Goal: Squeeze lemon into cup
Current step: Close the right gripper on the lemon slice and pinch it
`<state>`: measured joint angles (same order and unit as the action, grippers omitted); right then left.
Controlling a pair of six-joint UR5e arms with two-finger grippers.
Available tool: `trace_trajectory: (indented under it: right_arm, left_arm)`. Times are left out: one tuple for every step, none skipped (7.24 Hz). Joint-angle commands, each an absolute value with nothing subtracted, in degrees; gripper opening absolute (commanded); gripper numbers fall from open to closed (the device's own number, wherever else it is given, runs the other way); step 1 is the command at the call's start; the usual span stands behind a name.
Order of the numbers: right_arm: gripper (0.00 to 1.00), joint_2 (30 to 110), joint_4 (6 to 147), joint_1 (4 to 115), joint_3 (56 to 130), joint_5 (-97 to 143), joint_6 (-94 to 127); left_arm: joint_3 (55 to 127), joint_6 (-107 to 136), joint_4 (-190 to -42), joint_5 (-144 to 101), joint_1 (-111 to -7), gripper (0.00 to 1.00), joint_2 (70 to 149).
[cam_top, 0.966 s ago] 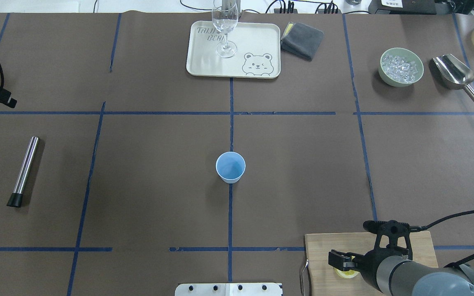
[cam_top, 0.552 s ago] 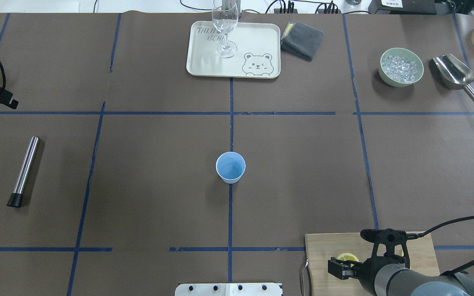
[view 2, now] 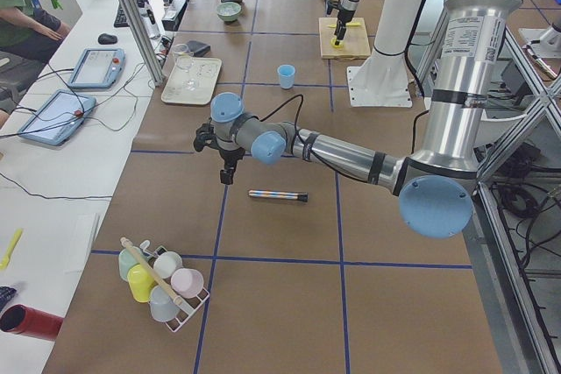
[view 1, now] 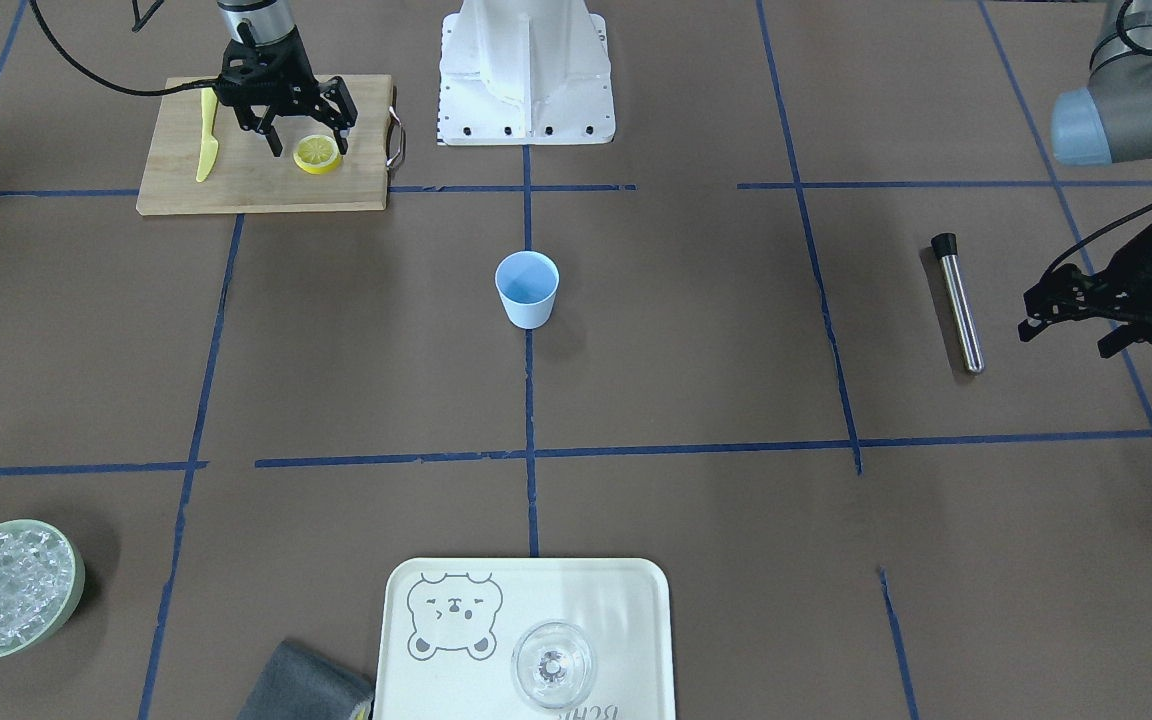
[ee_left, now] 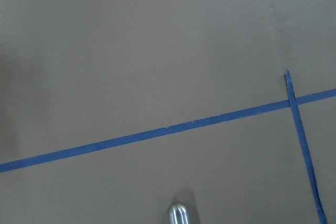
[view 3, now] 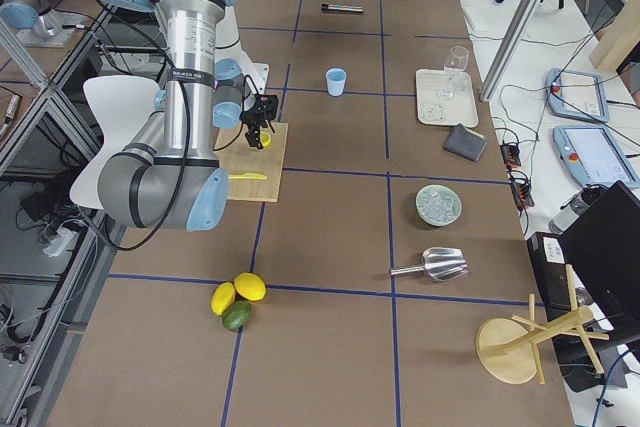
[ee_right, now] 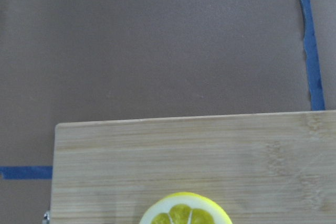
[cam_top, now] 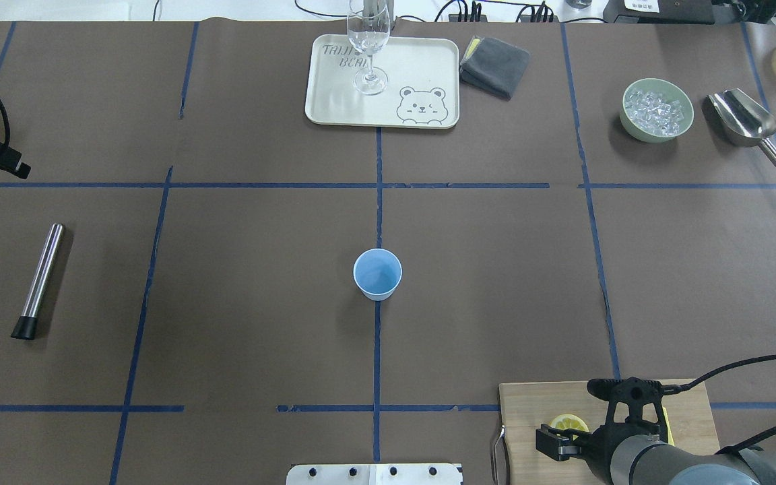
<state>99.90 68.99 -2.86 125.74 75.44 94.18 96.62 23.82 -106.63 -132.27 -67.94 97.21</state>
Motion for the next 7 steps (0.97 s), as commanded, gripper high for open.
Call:
trace_trajectory:
  right_arm:
    - [1.00,99.84,68.99,-2.55,125.95,75.41,94.13]
    - [1.00,99.76,68.99,-1.85,126.21,75.58,94.04]
    - [1.00,99.76,68.99,-1.76,126.30,75.67,94.04]
    - [1.00,99.84,68.99,-1.93,126.12,75.67,94.04]
    - [1.00,99.76,69.08,-2.37,125.95,75.67,94.04]
    - [1.00,99.76,69.08,-2.72,125.77,75.59,94.04]
    - [1.00,99.58,69.52,-2.99,125.77,75.59,93.96]
  left_arm:
    - [96.68,23.82,-106.61,-132.28,-67.94,1.00,97.21]
    - [96.68,23.82,-106.70,-132.28,-67.94,1.00,97.21]
    - [96.77,23.82,-106.61,-132.28,-67.94,1.00,97.21]
    - [96.85,23.82,-106.61,-132.36,-67.94,1.00,97.21]
    - [96.94,23.82,-106.61,-132.45,-67.94,1.00,97.21]
    - [96.94,23.82,-106.61,-132.45,-67.94,1.00,97.12]
    - [96.77,23.82,-106.61,-132.45,-67.94,1.00,97.12]
